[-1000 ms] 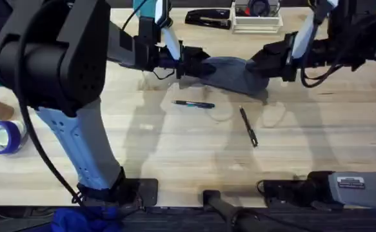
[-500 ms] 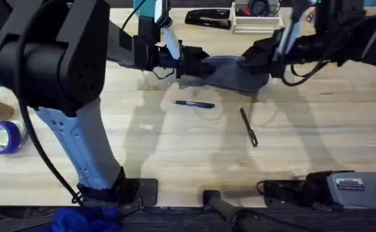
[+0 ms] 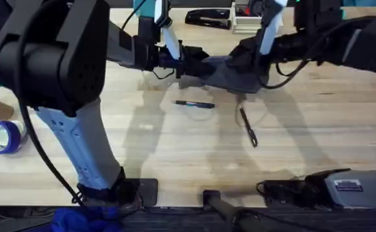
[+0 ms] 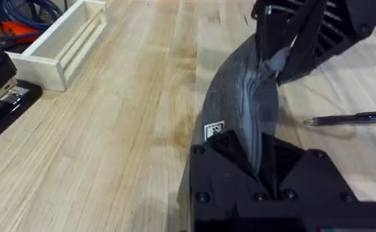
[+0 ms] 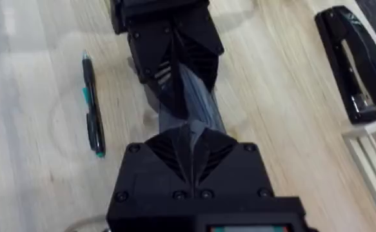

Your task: Unzip the bag, pick up the pens from the table one at a time and place them inside, then zip the bag closed.

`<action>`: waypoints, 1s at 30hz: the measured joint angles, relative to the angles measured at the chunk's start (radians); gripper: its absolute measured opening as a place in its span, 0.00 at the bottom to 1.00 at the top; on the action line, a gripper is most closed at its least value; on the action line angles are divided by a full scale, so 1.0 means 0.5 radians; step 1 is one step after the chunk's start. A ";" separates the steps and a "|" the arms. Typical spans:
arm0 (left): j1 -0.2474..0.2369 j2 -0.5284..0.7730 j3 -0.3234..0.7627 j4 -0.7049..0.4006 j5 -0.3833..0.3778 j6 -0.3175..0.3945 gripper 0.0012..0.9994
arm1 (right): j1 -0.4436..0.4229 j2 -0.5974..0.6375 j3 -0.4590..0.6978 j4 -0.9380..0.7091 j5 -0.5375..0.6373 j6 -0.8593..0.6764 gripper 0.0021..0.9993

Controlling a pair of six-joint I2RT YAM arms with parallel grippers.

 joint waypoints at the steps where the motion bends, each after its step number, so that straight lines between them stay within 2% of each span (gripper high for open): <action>1: 0.000 0.000 0.000 0.000 0.000 0.000 0.04 | 0.014 0.018 0.000 0.029 -0.002 0.015 0.03; 21: 0.007 0.000 0.000 0.000 0.002 -0.001 0.04 | 0.242 0.175 0.000 0.389 0.012 0.153 0.03; 30: 0.007 0.000 0.000 0.000 0.008 -0.001 0.04 | 0.255 0.175 0.000 0.393 0.012 0.158 0.03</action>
